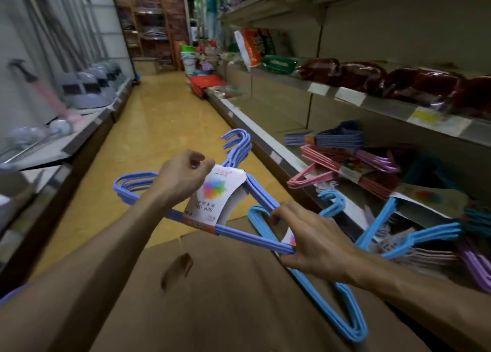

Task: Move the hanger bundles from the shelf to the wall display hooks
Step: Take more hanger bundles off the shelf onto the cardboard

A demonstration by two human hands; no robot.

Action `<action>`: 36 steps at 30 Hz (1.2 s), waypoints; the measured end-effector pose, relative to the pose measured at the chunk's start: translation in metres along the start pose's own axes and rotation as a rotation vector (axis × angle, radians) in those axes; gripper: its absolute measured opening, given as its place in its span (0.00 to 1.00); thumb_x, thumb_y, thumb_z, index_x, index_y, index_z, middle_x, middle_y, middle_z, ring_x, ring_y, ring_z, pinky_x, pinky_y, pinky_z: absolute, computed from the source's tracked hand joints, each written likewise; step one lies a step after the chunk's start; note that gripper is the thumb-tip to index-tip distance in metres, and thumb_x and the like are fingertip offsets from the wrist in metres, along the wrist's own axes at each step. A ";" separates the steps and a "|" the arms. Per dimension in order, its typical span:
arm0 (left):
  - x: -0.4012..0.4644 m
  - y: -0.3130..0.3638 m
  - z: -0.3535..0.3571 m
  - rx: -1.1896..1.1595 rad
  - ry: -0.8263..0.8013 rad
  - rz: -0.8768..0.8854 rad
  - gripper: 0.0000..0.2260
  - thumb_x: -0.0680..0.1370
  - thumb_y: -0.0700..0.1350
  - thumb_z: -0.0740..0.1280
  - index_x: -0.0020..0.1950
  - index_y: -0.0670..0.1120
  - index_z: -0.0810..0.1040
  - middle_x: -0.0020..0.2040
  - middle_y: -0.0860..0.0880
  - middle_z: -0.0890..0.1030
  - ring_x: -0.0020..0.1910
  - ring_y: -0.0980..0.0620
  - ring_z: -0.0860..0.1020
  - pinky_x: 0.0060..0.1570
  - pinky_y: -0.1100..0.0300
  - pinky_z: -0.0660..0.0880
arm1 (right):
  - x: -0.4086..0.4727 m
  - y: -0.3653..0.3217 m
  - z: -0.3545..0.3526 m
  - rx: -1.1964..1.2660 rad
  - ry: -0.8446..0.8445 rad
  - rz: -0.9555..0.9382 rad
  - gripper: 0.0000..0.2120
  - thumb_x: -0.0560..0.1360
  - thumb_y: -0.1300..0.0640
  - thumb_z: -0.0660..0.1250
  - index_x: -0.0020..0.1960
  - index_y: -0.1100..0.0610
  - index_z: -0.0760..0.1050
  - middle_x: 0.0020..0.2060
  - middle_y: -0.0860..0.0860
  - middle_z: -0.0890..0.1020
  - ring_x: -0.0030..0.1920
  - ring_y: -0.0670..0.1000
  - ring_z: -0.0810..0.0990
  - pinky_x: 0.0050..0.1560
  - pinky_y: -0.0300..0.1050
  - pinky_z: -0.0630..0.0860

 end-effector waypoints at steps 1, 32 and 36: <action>-0.001 -0.006 -0.003 0.045 -0.009 -0.010 0.22 0.79 0.58 0.65 0.65 0.44 0.78 0.61 0.46 0.81 0.60 0.47 0.78 0.58 0.54 0.72 | 0.003 -0.007 0.003 -0.007 -0.006 -0.029 0.23 0.69 0.47 0.68 0.60 0.42 0.62 0.61 0.40 0.67 0.53 0.50 0.74 0.45 0.48 0.69; -0.025 -0.019 -0.027 -0.094 0.100 0.135 0.10 0.80 0.52 0.66 0.54 0.47 0.80 0.46 0.46 0.82 0.47 0.46 0.80 0.51 0.47 0.78 | 0.028 -0.054 0.054 0.779 -0.451 0.181 0.19 0.72 0.41 0.72 0.61 0.43 0.75 0.48 0.47 0.82 0.46 0.44 0.84 0.50 0.46 0.82; -0.035 -0.008 -0.019 -0.186 -0.002 0.198 0.09 0.80 0.49 0.67 0.56 0.48 0.80 0.49 0.47 0.83 0.47 0.48 0.82 0.52 0.47 0.79 | 0.025 -0.069 0.067 1.123 -0.533 0.334 0.16 0.73 0.52 0.75 0.58 0.54 0.80 0.50 0.56 0.85 0.44 0.52 0.85 0.47 0.46 0.83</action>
Point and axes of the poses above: each hand's wrist, its own x-axis towards the middle knuckle, its own z-axis out of the palm, y = z × x, the point moved 7 cm from there along x, towards the middle knuckle
